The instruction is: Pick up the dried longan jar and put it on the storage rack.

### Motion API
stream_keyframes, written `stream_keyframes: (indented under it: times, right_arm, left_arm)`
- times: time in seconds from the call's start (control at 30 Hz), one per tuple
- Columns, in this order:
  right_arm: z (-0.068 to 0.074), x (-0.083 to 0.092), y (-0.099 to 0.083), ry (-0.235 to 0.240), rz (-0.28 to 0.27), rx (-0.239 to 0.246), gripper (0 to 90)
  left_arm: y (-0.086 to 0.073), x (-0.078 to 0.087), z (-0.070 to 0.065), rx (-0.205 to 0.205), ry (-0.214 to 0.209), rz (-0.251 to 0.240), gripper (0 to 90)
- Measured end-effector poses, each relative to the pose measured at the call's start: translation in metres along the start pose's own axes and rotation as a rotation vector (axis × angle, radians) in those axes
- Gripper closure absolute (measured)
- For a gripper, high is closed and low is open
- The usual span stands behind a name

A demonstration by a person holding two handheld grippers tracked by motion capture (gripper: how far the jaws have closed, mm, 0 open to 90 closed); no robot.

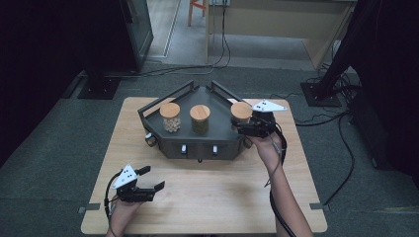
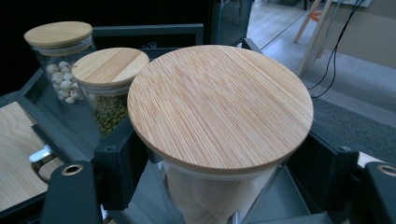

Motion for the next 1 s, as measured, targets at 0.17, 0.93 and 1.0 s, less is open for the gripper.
stream_keyframes:
  times: [0.17, 0.93, 1.0]
  right_arm:
    - [0.0, -0.008, 0.003, 0.0, 0.0, 0.001, 25.8]
    - [0.004, -0.039, -0.001, 0.004, 0.035, 0.004, 25.8]
    - [0.005, -0.042, -0.002, 0.003, 0.039, 0.004, 25.8]
  left_arm:
    - [0.0, 0.001, 0.001, 0.007, 0.003, -0.005, 11.6]
    - [0.0, 0.002, 0.001, 0.005, 0.003, -0.008, 11.6]
    - [0.0, 0.003, 0.001, 0.007, 0.003, -0.01, 11.6]
Point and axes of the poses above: each handheld gripper's, and its own axes: x roughly backward along the jaws, y roughly out of its top, z roughly to its left, the point moved 10 cm from there along -x, roughly forward along the jaws, and after that the axes turned 6 degrees about z, right-handed, at the moved point
